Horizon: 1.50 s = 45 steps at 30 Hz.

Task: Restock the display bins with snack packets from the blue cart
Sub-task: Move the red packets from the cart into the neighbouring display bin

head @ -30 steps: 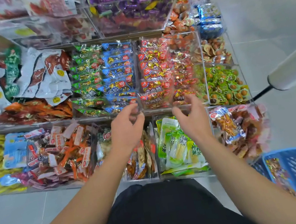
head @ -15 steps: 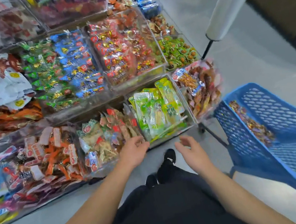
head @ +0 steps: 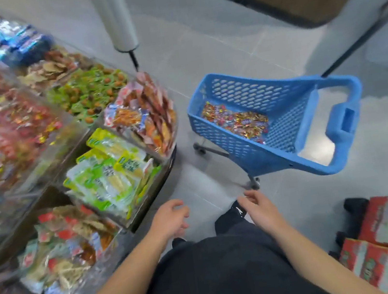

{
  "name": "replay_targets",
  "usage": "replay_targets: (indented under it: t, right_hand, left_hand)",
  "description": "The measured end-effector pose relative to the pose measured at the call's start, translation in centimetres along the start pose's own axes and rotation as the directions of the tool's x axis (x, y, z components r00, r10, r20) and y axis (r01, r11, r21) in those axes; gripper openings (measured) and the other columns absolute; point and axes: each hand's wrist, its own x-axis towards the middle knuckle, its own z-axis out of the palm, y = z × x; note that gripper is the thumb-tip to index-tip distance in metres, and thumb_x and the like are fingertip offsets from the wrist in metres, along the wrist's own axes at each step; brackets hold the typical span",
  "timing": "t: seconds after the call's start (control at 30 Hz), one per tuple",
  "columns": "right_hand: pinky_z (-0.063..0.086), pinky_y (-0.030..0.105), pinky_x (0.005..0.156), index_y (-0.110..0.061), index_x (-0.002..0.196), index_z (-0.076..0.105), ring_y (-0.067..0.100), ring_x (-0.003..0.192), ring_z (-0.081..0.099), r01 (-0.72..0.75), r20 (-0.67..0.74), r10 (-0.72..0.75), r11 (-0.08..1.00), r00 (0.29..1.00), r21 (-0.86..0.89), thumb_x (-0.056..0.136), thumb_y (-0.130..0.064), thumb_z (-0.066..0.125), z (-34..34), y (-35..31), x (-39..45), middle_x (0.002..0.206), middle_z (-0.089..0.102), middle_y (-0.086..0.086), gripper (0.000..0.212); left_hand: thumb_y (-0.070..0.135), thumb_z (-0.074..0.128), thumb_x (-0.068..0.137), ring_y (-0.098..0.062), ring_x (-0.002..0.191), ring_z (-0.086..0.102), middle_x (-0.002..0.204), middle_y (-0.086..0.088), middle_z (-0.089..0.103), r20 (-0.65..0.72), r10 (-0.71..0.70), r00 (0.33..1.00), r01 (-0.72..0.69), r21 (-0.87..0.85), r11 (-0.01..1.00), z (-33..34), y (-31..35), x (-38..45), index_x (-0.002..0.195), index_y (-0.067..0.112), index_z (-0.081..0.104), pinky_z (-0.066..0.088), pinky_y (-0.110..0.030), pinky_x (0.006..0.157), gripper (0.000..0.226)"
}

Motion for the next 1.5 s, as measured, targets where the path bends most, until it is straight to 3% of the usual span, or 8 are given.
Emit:
replay_targets:
  t: [0.33,0.53,0.67,0.93,1.07,1.27,1.4,1.5]
  right_hand:
    - [0.046,0.032,0.093,-0.034,0.118,0.057,0.005,0.103,0.060,0.052,-0.067,-0.037,0.970,0.997,0.239,0.083,-0.051,0.061,-10.8,-4.5,7.5,0.114,0.063,-0.018,0.039]
    - [0.048,0.043,0.101,-0.029,0.118,0.057,0.012,0.108,0.061,-0.011,-0.101,0.046,0.947,0.994,0.320,0.087,-0.046,0.062,-13.9,-7.4,13.3,0.114,0.063,-0.014,0.036]
    - [0.050,0.039,0.096,-0.026,0.121,0.057,0.014,0.105,0.063,-0.078,-0.117,0.127,0.933,0.985,0.351,0.089,-0.040,0.062,-14.3,-8.8,17.7,0.118,0.064,-0.007,0.035]
    - [0.046,0.027,0.071,-0.027,0.121,0.057,0.011,0.098,0.061,-0.172,-0.118,0.219,0.932,0.969,0.318,0.092,-0.038,0.064,-10.5,-11.9,28.7,0.115,0.063,-0.011,0.032]
    - [0.046,0.026,0.077,-0.022,0.127,0.056,0.015,0.104,0.059,-0.152,-0.044,0.165,0.966,0.985,0.209,0.093,-0.037,0.064,-7.4,-12.2,35.5,0.116,0.061,-0.008,0.038]
    - [0.044,0.040,0.103,-0.016,0.140,0.050,0.026,0.124,0.053,-0.081,0.009,0.081,0.996,0.997,0.035,0.092,-0.031,0.068,-1.0,-11.5,44.9,0.137,0.056,0.007,0.053]
    - [0.051,0.033,0.086,-0.017,0.123,0.064,0.026,0.104,0.063,-0.084,0.021,0.085,0.995,0.996,-0.052,0.092,-0.023,0.068,1.8,-10.2,48.2,0.120,0.066,0.009,0.032]
    - [0.049,0.029,0.075,-0.019,0.112,0.069,0.019,0.086,0.064,-0.013,-0.019,0.013,1.000,1.000,0.001,0.091,-0.021,0.069,0.9,-9.6,47.6,0.102,0.071,0.003,0.021]
  left_hand:
    - [0.016,0.058,0.094,-0.015,0.062,0.061,0.093,-0.003,0.069,0.065,0.108,0.992,-0.111,0.041,0.993,8.1,15.0,5.6,0.122,0.020,0.057,0.051,-0.025,0.055,0.029]
    - [0.020,0.056,0.098,-0.018,0.072,0.064,0.100,-0.006,0.071,0.115,0.126,0.985,-0.130,0.029,0.991,9.9,22.7,9.7,0.116,0.024,0.058,0.054,-0.028,0.064,0.019]
    - [0.020,0.058,0.098,-0.018,0.073,0.064,0.098,-0.006,0.071,0.166,0.101,0.981,-0.116,0.081,0.990,10.0,27.0,14.8,0.116,0.023,0.059,0.056,-0.033,0.073,0.019]
    - [0.025,0.057,0.098,-0.017,0.084,0.070,0.105,0.002,0.071,0.201,0.043,0.979,-0.102,0.295,0.950,7.7,31.9,27.6,0.127,0.022,0.060,0.060,-0.037,0.083,0.029]
    - [0.026,0.059,0.097,-0.012,0.082,0.071,0.109,0.005,0.069,0.185,0.044,0.982,-0.112,0.373,0.921,7.2,32.8,33.1,0.122,0.030,0.059,0.059,-0.028,0.075,0.025]
    - [0.026,0.060,0.098,-0.019,0.087,0.071,0.107,0.001,0.071,0.123,0.027,0.992,-0.074,0.394,0.916,6.9,32.4,38.6,0.128,0.027,0.061,0.060,-0.041,0.083,0.030]
    - [0.029,0.060,0.099,-0.012,0.087,0.070,0.104,0.002,0.070,0.132,0.024,0.991,-0.079,0.426,0.901,6.9,31.5,40.4,0.131,0.029,0.059,0.058,-0.043,0.086,0.032]
    - [0.029,0.065,0.095,-0.001,0.095,0.064,0.105,0.015,0.068,0.162,0.198,0.967,-0.256,0.586,0.769,6.7,30.9,40.7,0.133,0.027,0.058,0.053,-0.035,0.094,0.039]
